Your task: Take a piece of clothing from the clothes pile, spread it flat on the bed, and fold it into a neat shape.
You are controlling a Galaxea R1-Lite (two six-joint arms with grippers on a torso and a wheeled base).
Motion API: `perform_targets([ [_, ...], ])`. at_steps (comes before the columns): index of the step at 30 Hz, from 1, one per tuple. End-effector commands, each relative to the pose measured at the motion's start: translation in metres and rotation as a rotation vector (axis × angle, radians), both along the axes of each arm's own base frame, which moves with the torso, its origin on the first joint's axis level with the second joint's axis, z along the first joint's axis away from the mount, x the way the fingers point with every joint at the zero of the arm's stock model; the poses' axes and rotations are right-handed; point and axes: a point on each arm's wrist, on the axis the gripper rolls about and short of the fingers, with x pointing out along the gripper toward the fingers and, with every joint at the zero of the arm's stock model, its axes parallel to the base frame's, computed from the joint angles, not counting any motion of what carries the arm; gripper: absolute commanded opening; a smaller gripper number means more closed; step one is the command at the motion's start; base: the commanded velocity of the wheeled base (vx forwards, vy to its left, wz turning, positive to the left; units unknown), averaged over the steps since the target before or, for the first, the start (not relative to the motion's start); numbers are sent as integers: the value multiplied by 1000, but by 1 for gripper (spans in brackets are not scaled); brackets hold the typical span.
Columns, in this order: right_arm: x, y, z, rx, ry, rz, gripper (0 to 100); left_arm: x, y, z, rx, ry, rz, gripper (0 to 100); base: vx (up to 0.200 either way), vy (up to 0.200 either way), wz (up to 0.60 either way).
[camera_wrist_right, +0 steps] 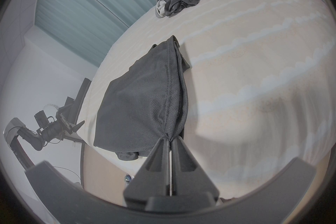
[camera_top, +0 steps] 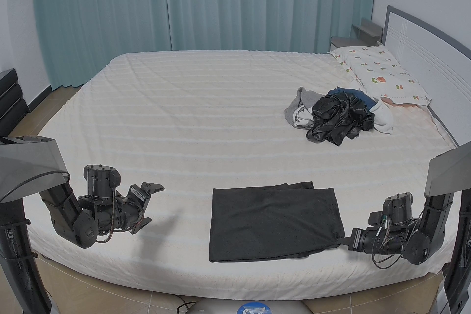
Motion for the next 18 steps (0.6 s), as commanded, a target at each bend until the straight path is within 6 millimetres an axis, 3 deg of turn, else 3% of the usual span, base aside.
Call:
perform_targets([
  [1, -2, -2, -2, -5, 12, -4, 0, 0, 0, 0, 0, 2, 0, 100, 0, 0, 0],
  [2, -3, -2, -2, -6, 13, -3, 0, 0, 0, 0, 0, 2, 0, 100, 0, 0, 0],
  [3, -3, -2, -2, -6, 13, -3, 100, 0, 0, 0, 0, 2, 0, 100, 0, 0, 0],
  [7, -3, -3, -2, -26, 2, 12, 100, 0, 0, 0, 0, 2, 0, 100, 0, 0, 0],
  [12, 6, -11, 13, -5, -69, -29, 100, 0, 0, 0, -1, -1, 0, 100, 0, 0, 0],
  [18, 45, -9, 21, 58, -148, -95, 100, 0, -1, 0, 0, 0, -5, 100, 0, 0, 0],
])
